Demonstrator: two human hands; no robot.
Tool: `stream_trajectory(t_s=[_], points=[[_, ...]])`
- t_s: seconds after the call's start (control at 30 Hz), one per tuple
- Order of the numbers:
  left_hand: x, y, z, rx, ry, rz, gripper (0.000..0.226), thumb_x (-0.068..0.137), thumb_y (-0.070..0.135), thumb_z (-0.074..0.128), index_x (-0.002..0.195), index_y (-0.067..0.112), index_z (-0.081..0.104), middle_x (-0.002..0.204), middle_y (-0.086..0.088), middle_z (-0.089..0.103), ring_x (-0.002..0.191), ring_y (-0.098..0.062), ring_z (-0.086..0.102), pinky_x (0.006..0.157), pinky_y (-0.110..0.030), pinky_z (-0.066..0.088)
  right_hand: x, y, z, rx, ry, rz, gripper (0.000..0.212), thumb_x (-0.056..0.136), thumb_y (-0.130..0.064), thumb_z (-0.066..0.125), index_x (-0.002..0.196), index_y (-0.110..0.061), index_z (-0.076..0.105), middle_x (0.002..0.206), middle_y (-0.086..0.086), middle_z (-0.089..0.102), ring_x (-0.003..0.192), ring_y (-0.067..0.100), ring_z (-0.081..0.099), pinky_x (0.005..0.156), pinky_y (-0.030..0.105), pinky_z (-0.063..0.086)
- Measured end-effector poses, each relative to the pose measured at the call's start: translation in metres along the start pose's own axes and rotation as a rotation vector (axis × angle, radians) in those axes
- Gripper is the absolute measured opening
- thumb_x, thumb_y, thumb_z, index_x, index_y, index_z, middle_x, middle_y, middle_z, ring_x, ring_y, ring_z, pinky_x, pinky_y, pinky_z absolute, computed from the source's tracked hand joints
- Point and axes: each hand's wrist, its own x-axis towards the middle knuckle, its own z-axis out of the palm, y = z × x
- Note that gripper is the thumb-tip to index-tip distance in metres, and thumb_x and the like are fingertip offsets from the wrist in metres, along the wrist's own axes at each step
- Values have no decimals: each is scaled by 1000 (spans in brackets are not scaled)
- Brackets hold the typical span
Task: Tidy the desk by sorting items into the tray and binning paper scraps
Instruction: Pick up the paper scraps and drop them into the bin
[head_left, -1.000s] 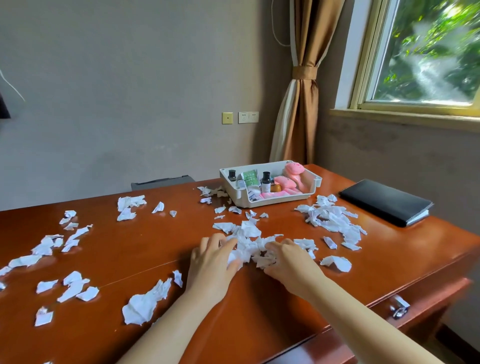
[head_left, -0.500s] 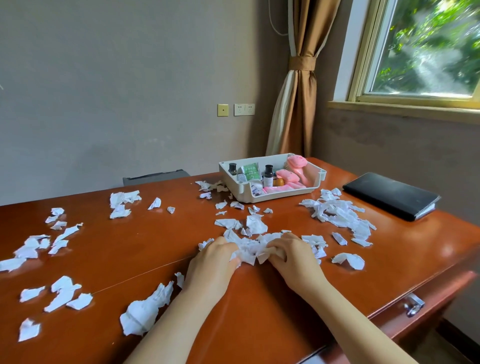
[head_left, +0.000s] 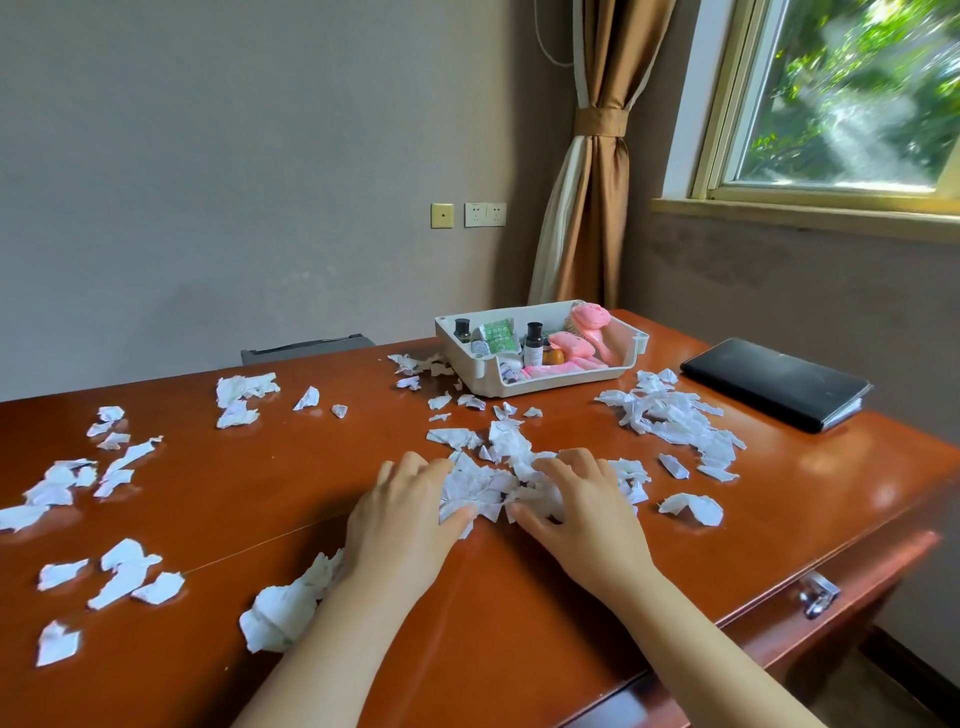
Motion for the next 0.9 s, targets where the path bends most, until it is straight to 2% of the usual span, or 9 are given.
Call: stream_trajectory(t_s=[0.1,0.23,0.37,0.43,0.5,0.6,0.77,0.83,0.9], points=[[-1,1,1,-42,-46,12,49,94,43,48,140,27,40,130,4,47,114,-14,52,83,-27,51,0,-1,1,-22,-56,-57,44,88,-49,54,127,-29,53,123,-3,48,112,17,46,86,27,44],[-1,-1,2,-119,-85,37,44,97,33,47,140,26,39,129,4,45,107,-17,56,83,-30,51,0,-4,-2,105,-98,-156,30,90,-33,59,119,-29,62,113,-3,53,106,15,47,84,23,41],[2,-4,8,-112,-121,44,45,98,30,45,142,26,38,137,6,42,114,-16,52,84,-27,47,0,-3,-3,164,-131,-174,23,90,-25,59,111,-22,68,112,-2,54,103,15,50,86,28,47],[5,-5,10,-101,-135,48,35,98,25,44,132,23,52,134,5,48,111,-17,55,85,-29,50,0,-2,-2,174,-142,-175,20,90,-23,60,107,-20,69,110,-2,55,98,15,54,83,28,49],[6,-6,13,-100,-133,48,28,97,20,43,118,19,62,126,3,53,103,-18,58,81,-30,52,2,0,0,180,-142,-170,18,89,-20,60,104,-18,71,108,-2,56,88,11,54,76,19,46],[7,-5,14,-102,-106,52,26,96,18,46,117,21,61,119,2,55,97,-16,59,69,-23,45,3,1,0,192,-140,-152,15,88,-13,61,97,-15,72,99,-5,55,77,6,49,67,10,36],[7,-4,14,-88,-83,45,20,95,13,47,108,16,62,103,0,56,80,-12,50,56,-17,34,3,2,0,192,-119,-109,17,87,-7,59,98,-15,70,100,-4,57,75,6,48,61,7,34],[6,-3,12,-101,-78,34,17,94,10,45,91,16,61,88,1,51,79,-14,54,62,-22,45,3,2,-1,192,-111,-93,18,87,-5,58,99,-15,68,98,-6,55,71,2,46,59,7,33],[5,-3,11,-143,-67,26,23,92,6,46,74,19,53,79,1,49,78,-17,56,71,-27,52,3,3,-1,193,-100,-81,18,87,-5,58,100,-15,67,97,-6,55,66,-2,42,58,7,33]])
